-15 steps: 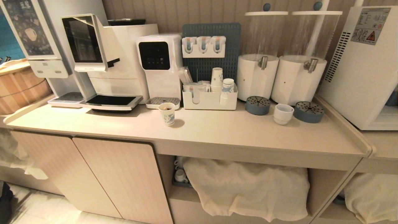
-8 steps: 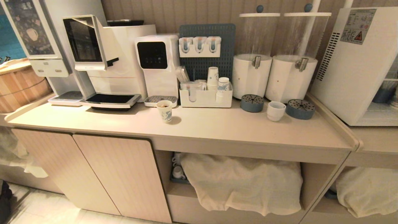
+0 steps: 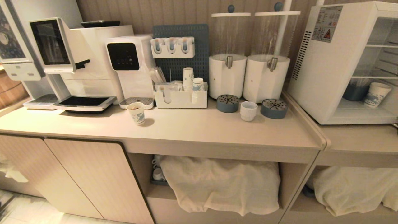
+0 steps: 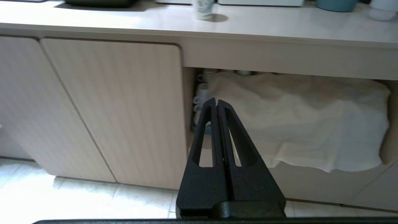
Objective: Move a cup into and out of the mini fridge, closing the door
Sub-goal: Close the freezer door
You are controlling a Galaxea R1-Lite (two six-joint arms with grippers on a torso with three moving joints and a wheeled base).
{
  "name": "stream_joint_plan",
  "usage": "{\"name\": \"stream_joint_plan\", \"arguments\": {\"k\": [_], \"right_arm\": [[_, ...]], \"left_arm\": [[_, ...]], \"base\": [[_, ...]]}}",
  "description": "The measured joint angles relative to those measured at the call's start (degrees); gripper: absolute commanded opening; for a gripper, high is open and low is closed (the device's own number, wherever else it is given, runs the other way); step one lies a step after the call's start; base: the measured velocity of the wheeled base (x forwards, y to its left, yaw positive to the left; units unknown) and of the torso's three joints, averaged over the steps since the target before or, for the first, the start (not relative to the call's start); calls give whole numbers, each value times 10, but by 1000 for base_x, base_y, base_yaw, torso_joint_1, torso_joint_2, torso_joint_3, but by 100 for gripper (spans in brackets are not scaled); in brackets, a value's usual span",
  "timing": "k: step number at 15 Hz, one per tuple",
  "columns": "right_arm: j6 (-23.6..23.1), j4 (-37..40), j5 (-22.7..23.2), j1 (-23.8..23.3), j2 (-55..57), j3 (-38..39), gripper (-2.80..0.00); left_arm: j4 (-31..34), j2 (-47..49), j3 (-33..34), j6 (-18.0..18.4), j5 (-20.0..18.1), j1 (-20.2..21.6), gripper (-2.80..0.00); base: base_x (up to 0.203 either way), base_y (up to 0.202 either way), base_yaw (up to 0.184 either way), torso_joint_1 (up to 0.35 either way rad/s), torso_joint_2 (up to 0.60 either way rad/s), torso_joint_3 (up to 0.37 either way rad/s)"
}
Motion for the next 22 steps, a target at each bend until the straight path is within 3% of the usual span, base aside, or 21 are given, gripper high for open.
{"name": "stream_joint_plan", "arguments": {"k": [22], "right_arm": [[0, 1, 0, 0, 6, 0, -280]], "left_arm": [[0, 0, 0, 0, 0, 0, -280]], "base": [[0, -192, -7, 3, 2, 0]]}}
